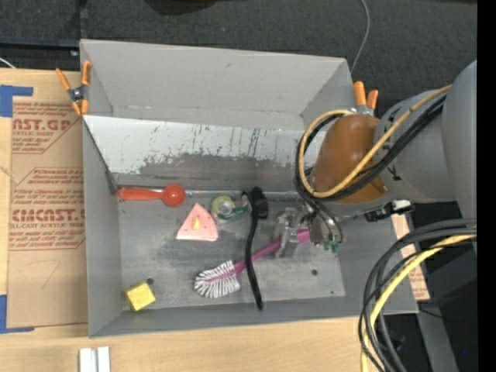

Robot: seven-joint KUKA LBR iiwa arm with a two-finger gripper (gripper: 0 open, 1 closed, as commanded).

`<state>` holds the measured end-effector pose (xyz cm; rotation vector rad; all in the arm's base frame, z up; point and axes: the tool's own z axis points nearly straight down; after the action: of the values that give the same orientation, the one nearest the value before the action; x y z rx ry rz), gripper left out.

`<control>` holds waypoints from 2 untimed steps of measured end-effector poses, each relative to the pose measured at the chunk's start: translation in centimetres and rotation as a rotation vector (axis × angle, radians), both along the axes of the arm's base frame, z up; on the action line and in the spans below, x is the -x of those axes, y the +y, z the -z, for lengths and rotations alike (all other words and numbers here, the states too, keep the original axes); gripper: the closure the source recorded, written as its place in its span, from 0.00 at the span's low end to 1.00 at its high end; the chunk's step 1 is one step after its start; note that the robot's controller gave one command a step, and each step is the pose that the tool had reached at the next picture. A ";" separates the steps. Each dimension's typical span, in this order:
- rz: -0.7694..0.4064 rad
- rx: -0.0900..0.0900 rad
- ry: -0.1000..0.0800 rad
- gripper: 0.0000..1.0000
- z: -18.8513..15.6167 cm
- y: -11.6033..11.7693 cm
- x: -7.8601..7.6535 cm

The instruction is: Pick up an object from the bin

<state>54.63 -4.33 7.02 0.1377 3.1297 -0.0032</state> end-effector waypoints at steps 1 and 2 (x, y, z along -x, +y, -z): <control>-0.012 -0.001 0.004 1.00 -10.8 1.0 0.0; -0.068 0.001 -0.001 1.00 -20.0 1.5 -0.9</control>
Offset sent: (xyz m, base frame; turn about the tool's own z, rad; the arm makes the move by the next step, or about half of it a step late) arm 0.0076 0.0151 0.1971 -0.0677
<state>55.58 -2.82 26.97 0.0318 3.1313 -0.0041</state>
